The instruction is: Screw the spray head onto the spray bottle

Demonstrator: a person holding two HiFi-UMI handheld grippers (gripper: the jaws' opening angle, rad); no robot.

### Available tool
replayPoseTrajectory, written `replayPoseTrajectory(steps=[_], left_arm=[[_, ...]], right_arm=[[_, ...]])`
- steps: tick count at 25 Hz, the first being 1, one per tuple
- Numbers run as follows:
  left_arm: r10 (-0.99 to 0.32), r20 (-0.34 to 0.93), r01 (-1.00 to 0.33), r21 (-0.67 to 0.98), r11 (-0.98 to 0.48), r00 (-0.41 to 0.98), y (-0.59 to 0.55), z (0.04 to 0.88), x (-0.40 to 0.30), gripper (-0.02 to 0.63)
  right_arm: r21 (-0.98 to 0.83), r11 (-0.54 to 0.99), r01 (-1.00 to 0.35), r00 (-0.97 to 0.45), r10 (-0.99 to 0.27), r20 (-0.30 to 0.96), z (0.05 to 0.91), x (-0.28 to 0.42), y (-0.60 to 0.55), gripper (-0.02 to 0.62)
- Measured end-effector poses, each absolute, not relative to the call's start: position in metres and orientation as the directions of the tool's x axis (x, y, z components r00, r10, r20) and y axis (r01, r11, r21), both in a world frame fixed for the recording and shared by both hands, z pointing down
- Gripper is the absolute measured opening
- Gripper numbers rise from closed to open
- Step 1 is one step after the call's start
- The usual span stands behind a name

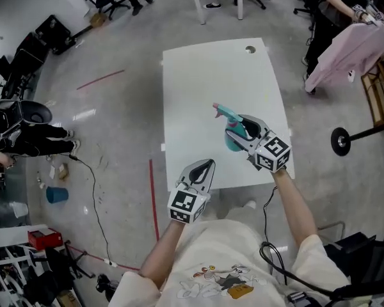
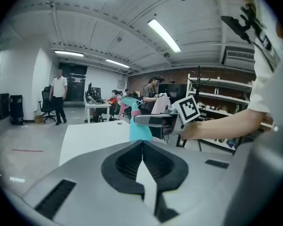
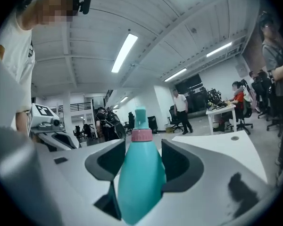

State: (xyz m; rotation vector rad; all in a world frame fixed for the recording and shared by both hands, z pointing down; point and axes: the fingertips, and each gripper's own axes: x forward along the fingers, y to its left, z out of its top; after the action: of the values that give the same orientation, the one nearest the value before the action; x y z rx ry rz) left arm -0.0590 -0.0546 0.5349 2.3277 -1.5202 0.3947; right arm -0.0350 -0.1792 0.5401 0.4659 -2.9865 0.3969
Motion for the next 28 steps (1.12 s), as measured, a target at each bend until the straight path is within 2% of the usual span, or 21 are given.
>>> replayPoseTrajectory(steps=[10,28], left_arm=[[-0.791,0.486,-0.927,0.153,-0.342,0.372,-0.065,0.624,-0.077,0.006],[-0.792,0.483,-0.925,0.259,-0.278,0.373,-0.109,0.665,-0.086,0.006]], right_arm=[[-0.255,0.906,-0.338,-0.936,-0.296,0.191,0.654,-0.068,-0.216,0.241],[-0.244,0.916,-0.319,-0.939,-0.270,0.214,0.681,-0.057,-0.204,0.242]])
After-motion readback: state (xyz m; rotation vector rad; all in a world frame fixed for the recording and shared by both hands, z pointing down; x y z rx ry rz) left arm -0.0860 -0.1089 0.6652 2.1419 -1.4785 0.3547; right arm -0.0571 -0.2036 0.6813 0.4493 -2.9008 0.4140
